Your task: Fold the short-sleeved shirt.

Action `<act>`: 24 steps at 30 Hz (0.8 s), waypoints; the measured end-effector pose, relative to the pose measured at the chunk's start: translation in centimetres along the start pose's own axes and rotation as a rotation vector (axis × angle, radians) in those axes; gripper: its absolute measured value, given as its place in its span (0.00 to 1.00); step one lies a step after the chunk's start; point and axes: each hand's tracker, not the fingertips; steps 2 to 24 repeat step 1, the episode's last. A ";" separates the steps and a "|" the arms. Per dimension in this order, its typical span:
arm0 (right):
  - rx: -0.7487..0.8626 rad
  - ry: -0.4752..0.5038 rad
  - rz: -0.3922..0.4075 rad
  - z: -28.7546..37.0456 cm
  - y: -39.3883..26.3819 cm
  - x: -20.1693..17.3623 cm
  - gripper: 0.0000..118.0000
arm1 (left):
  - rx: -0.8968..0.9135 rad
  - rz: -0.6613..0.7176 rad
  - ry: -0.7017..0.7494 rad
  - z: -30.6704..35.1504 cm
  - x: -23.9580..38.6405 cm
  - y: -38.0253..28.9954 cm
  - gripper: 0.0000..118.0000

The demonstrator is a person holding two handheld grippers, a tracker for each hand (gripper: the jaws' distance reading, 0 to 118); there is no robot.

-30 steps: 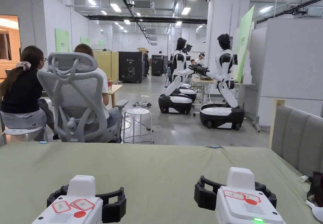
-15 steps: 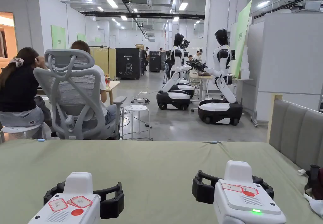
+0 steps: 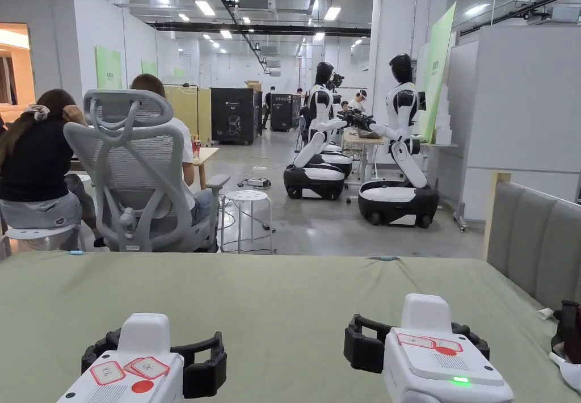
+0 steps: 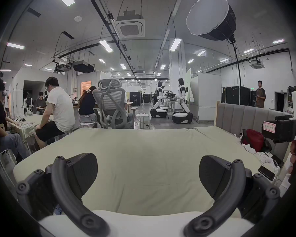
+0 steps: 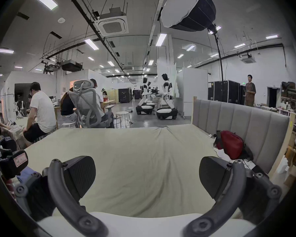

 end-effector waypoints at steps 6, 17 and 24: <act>0.009 -0.031 0.023 0.1 -0.1 -0.2 1.00 | 0.000 0.000 0.001 0.0 0.0 0.0 1.00; 0.009 -0.031 0.023 0.1 -0.1 -0.2 1.00 | 0.000 0.000 0.001 0.0 0.0 0.0 1.00; 0.009 -0.031 0.023 0.1 -0.1 -0.2 1.00 | 0.000 0.000 0.001 0.0 0.0 0.0 1.00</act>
